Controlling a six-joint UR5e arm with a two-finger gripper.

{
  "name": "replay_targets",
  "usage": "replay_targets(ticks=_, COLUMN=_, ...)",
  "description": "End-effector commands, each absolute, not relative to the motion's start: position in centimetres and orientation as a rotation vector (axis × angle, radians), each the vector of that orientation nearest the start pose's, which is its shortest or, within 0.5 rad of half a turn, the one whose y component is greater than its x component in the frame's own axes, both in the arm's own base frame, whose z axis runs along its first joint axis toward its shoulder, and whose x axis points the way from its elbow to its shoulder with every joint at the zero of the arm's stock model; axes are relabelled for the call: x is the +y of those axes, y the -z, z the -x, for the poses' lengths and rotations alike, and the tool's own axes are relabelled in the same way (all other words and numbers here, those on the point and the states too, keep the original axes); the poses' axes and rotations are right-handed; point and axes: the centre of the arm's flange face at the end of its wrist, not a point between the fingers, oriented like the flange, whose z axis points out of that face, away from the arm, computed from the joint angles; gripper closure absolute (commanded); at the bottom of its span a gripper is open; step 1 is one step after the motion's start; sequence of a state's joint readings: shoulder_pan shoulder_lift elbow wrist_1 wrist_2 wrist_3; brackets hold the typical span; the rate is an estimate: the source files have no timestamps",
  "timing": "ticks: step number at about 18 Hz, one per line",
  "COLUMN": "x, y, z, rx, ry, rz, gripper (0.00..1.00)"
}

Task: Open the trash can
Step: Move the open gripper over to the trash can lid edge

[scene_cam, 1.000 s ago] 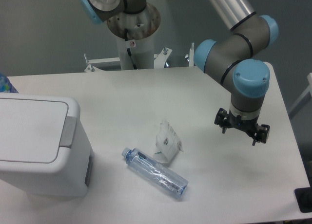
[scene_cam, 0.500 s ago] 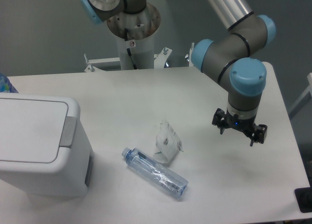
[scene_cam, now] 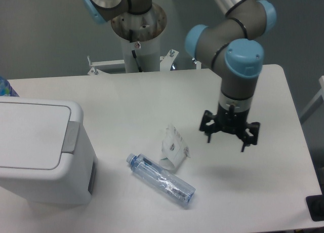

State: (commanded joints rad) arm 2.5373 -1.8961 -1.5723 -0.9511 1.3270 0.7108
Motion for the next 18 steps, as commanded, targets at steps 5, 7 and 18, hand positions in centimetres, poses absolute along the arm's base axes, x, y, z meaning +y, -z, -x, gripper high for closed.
replay_targets(ticks=5, x=50.9, y=-41.0, z=38.8, rx=-0.293, ry=-0.016, rz=2.655, gripper=0.00)
replay_targets(ticks=7, x=51.6, y=-42.0, z=37.5, rx=-0.332, ry=0.008, rz=2.628, gripper=0.00)
replay_targets(ticks=18, x=54.1, y=-47.7, z=31.3, rx=-0.428, ry=0.160, rz=2.461, gripper=0.00)
